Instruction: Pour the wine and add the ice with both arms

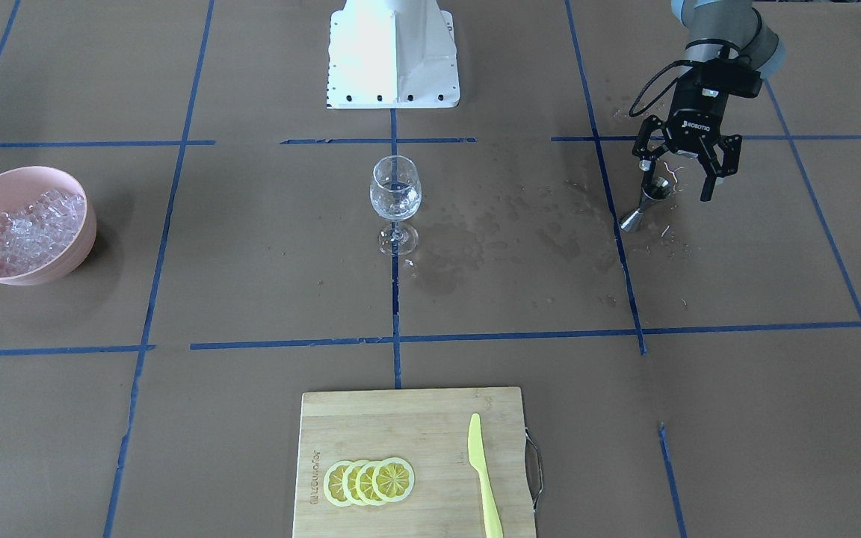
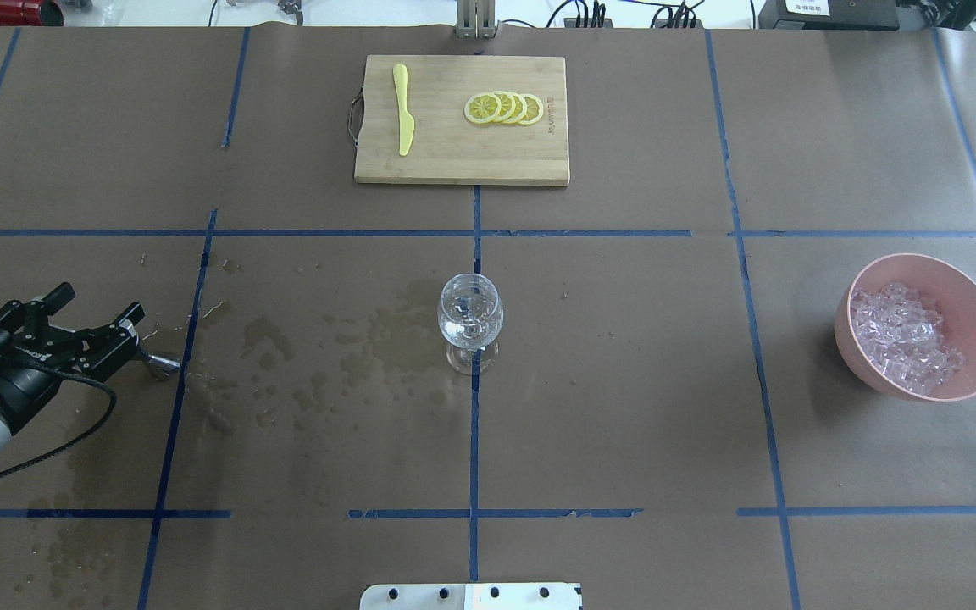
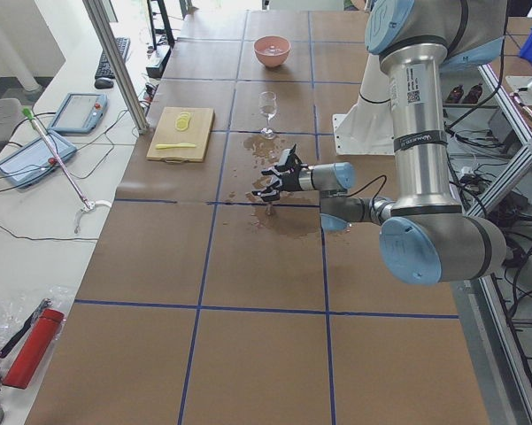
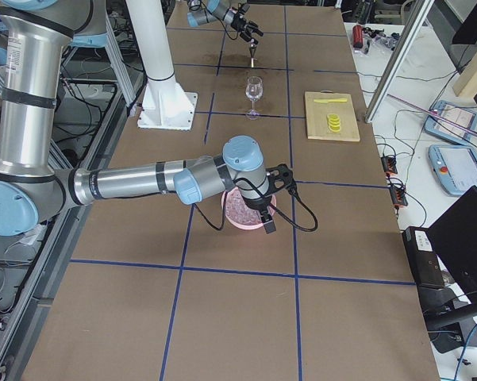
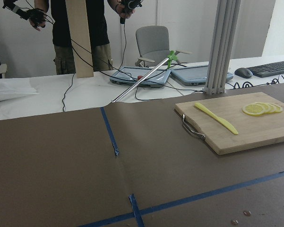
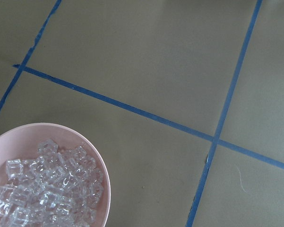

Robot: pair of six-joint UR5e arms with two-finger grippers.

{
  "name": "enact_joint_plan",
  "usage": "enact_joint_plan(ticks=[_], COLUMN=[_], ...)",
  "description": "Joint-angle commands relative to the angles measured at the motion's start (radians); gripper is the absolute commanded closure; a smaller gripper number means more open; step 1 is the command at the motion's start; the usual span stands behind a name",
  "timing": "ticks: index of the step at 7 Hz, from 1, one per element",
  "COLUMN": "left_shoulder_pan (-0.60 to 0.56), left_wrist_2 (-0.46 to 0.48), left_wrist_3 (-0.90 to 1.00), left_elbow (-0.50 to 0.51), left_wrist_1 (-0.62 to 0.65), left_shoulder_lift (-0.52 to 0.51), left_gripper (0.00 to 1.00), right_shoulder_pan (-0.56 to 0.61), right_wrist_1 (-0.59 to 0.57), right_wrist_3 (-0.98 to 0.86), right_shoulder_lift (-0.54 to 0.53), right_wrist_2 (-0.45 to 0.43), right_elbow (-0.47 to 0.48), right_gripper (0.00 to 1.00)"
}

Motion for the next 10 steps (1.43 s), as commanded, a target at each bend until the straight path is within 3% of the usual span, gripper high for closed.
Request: enact_joint_plan(ticks=[1,4,8,10], left_shoulder_pan=[0.059,0.100,0.117,0.123], left_wrist_2=[0.070,0.122,0.130,0.128], left_wrist_3=[-0.038,-0.067,-0.097,-0.138], left_elbow=[0.026,0.072,0.199,0.204], left_wrist_1=[0.000,-0.001,-0.005,-0.006], left_shoulder_lift=[-0.006,-0.025,-0.107,-0.111], left_gripper=[0.00,0.00,0.00,0.00], right_shoulder_pan=[0.000,0.000,0.000,0.000], right_wrist_1=[-0.001,-0.001,-0.001,-0.002], right_wrist_3=[0.000,0.000,0.000,0.000], right_shoulder_lift=[0.000,-0.002,-0.002,0.000], right_wrist_2=[-0.001,-0.001,-0.002,-0.004], right_elbow=[-0.001,-0.001,-0.002,-0.002], right_gripper=[0.00,0.00,0.00,0.00])
